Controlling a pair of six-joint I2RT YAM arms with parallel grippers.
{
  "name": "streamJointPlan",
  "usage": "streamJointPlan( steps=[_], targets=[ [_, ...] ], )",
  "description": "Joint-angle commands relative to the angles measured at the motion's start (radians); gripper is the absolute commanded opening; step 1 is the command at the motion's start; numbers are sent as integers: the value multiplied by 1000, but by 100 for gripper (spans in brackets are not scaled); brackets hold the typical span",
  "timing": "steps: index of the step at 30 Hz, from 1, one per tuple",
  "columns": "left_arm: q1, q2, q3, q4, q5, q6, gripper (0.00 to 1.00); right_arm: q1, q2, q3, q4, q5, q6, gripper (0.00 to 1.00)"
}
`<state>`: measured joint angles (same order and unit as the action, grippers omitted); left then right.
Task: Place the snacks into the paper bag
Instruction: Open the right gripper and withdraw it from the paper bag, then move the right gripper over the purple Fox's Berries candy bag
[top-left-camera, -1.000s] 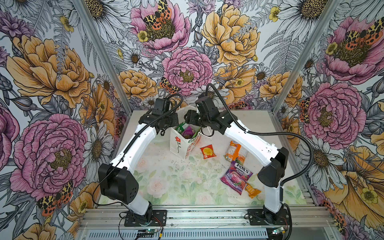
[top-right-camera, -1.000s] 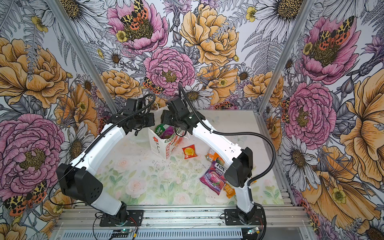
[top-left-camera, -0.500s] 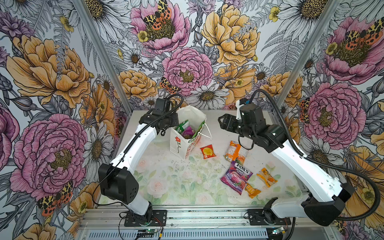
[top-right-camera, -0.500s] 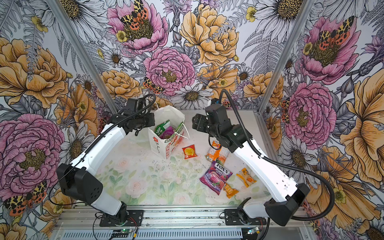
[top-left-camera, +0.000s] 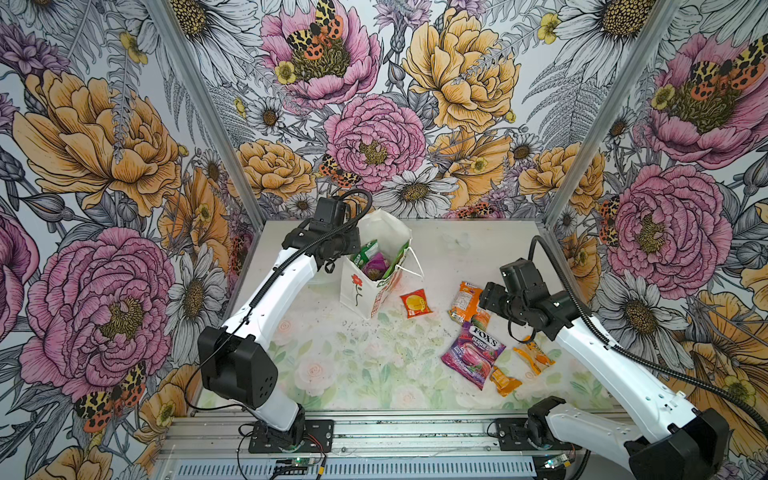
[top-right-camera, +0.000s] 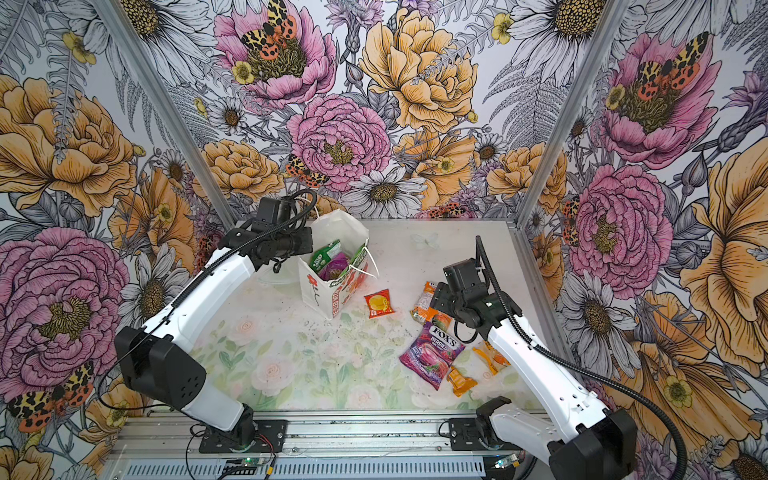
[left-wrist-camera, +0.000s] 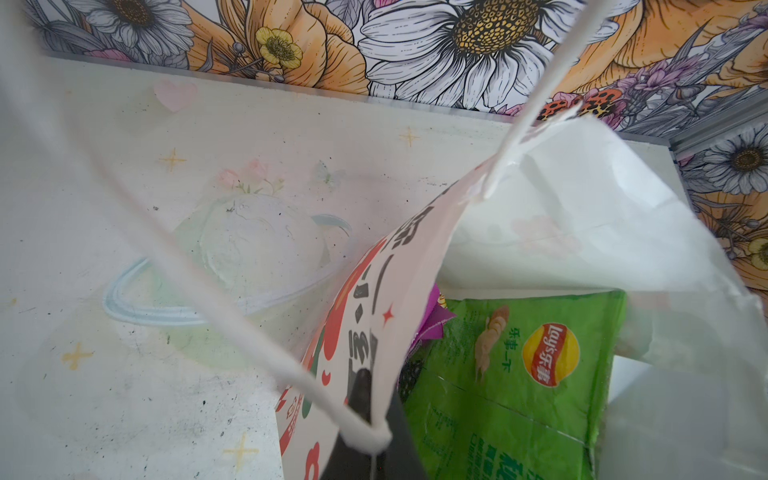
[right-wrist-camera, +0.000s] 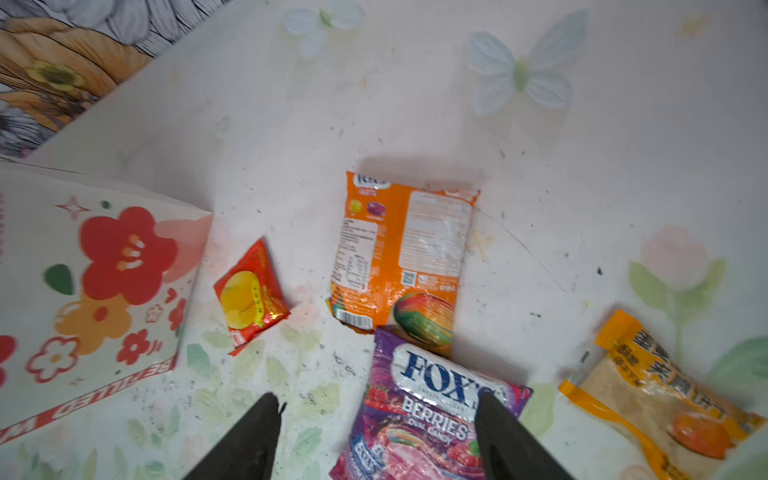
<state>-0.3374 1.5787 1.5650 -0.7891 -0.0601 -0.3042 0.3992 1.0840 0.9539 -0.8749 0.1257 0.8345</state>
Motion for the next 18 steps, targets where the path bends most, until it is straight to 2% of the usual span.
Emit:
streamJointPlan(
  steps=[1, 5, 12, 16, 18],
  targets=[
    [-9, -4, 27, 42, -16, 16, 0, -1, -43, -80, -18, -27, 69, 75],
    [-9, 0, 29, 39, -12, 14, 0, 11, -50, -184, -15, -67, 135, 74],
    [-12, 0, 30, 39, -12, 14, 0, 91, -24, -318, 44, -74, 225, 75],
    [-15, 1, 29, 39, -17, 16, 0, 150, 30, -346, 124, -93, 264, 75],
    [-17, 0, 29, 37, -20, 17, 0, 185, 73, -341, 161, -101, 280, 71]
  ],
)
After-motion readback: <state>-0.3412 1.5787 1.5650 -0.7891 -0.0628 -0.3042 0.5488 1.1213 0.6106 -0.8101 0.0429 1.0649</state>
